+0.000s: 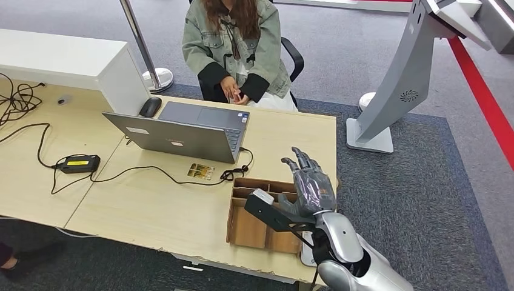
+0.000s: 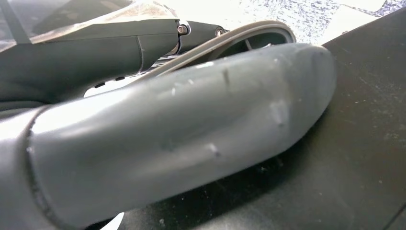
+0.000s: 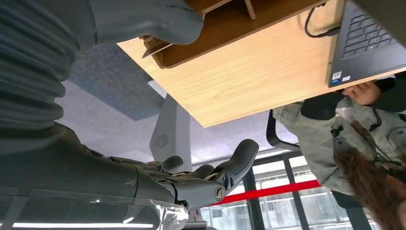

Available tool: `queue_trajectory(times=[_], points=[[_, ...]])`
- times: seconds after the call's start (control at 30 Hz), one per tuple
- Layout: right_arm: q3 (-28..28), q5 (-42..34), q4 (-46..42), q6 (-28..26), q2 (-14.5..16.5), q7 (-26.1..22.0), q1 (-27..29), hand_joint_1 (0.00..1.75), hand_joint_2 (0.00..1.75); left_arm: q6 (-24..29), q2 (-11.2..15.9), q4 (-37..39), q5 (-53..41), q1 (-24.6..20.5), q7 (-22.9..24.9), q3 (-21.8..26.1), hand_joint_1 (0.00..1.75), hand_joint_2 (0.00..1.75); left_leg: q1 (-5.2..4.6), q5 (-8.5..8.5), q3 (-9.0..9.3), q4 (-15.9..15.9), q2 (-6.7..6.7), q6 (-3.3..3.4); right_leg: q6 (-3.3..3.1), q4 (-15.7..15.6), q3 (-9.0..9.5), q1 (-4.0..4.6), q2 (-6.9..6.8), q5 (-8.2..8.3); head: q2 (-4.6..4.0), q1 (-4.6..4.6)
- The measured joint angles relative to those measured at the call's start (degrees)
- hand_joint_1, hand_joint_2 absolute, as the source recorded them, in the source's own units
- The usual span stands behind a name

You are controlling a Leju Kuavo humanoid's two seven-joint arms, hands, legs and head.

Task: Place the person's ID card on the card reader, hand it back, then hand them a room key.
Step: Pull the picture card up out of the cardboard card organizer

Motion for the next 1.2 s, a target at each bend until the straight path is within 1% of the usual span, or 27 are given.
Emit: queue_trajectory(times=[0.23,0.53,0.83,1.2], points=[[-1.4,0.6,-1.8,0.4,-1.4,0.2,1.2,0.41,1.75,0.1,0.0,0.0,-0.1,0.0,0.0,0.0,0.00,0.00,0.00,0.00,0.00,0.0,0.00,0.00,0.00,0.0,0.00,0.00,0.00,0.00,0.00,0.00],[-1.8,0.6,-3.1,0.8,-1.7,0.2,2.8,0.40,1.75,0.2,0.0,0.0,-0.4,0.0,0.0,0.0,0.00,0.00,0.00,0.00,0.00,0.0,0.00,0.00,0.00,0.0,0.00,0.00,0.00,0.00,0.00,-0.01],[-1.7,0.6,-3.1,0.8,-1.4,-0.6,3.9,0.36,1.75,0.2,0.0,0.0,-1.4,0.0,0.0,0.0,0.00,0.00,0.00,0.00,0.00,0.0,0.00,0.00,0.00,0.0,0.00,0.00,0.00,0.00,0.00,0.00],[-0.9,0.5,-2.4,0.7,-0.4,-1.1,4.3,0.38,1.75,0.2,0.0,-0.1,-1.4,-0.1,0.0,-0.1,0.00,0.00,0.01,0.00,0.00,0.0,0.00,0.00,0.00,0.0,0.00,0.01,0.00,0.00,0.00,0.00]])
